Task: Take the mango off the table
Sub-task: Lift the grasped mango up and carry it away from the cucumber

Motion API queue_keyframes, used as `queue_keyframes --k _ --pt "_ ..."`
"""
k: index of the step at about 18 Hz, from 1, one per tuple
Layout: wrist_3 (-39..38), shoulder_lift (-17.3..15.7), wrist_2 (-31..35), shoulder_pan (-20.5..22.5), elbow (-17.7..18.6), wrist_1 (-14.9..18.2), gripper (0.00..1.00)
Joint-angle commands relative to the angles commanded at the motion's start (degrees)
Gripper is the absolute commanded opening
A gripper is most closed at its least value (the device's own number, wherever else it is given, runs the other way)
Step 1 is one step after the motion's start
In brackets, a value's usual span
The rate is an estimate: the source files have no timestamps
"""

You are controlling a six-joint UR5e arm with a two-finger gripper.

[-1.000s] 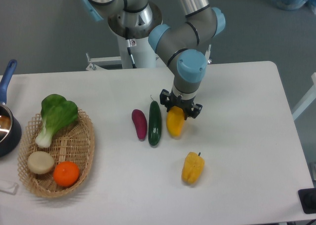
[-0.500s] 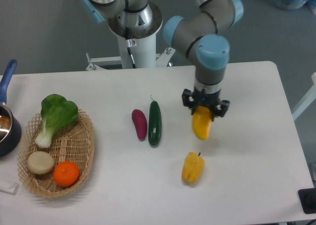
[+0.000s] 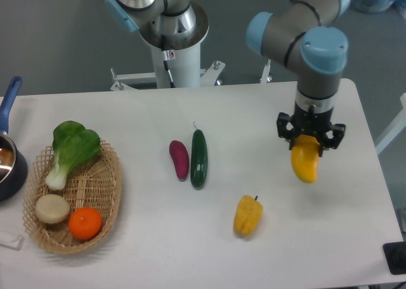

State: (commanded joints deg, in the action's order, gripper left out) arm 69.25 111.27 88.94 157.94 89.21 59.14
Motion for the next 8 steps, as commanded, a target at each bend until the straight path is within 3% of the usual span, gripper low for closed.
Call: queue_keyframes --k 8 --pt "4.41 0.44 0.53 0.0 -0.18 1.33 0.04"
